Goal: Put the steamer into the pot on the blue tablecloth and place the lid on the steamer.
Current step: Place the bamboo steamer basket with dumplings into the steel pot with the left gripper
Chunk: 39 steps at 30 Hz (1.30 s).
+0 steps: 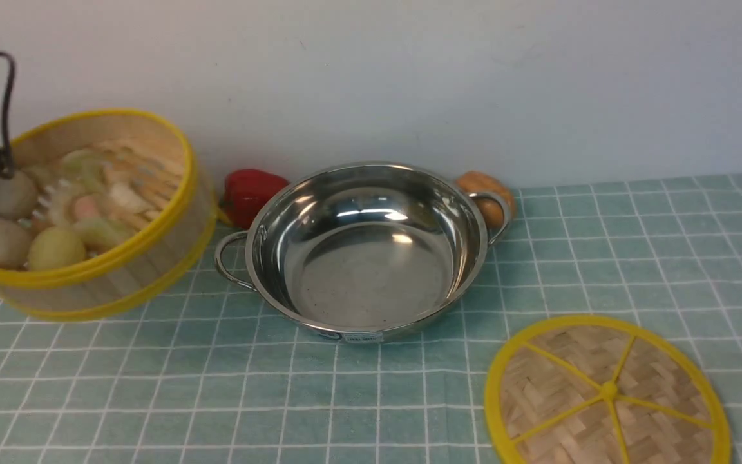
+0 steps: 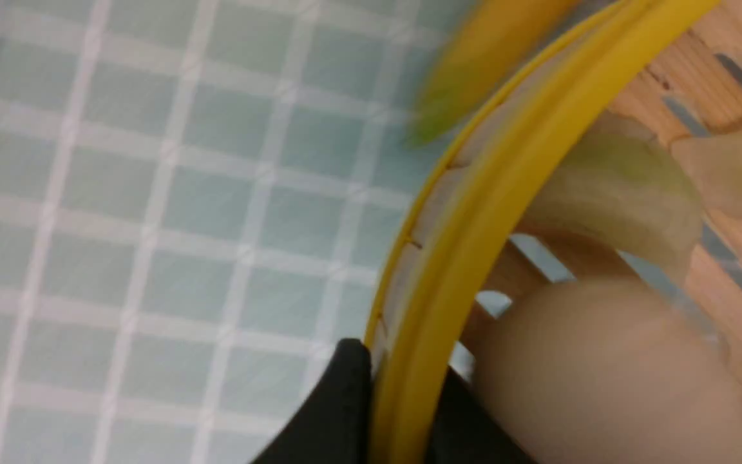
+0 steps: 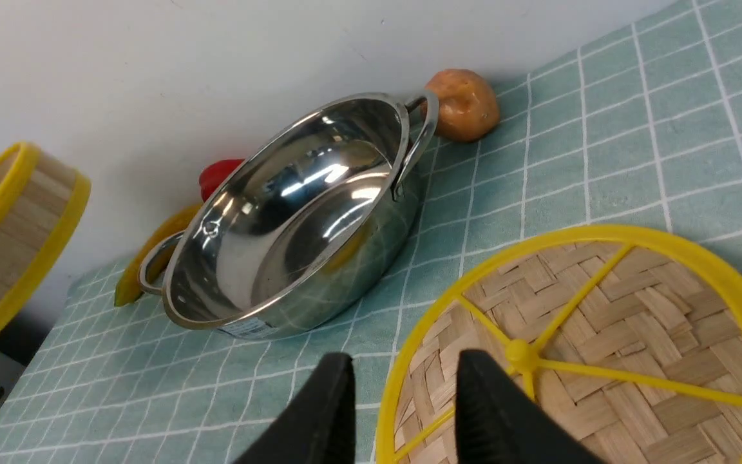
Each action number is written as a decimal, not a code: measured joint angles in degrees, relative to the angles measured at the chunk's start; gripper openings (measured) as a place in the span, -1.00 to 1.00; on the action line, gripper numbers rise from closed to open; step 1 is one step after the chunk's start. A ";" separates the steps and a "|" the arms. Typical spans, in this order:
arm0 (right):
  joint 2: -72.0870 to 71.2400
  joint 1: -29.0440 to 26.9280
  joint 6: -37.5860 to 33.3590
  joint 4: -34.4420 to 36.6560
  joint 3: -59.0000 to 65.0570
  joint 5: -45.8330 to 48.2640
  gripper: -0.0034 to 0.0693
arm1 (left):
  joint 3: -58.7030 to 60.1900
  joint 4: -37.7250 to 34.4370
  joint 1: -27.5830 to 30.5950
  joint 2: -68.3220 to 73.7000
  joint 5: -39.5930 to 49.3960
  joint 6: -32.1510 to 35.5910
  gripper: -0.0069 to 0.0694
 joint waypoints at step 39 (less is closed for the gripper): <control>0.00 0.00 0.00 1.53 0.00 4.78 -0.25 | -33.98 12.56 -33.84 35.51 3.86 -14.36 -0.68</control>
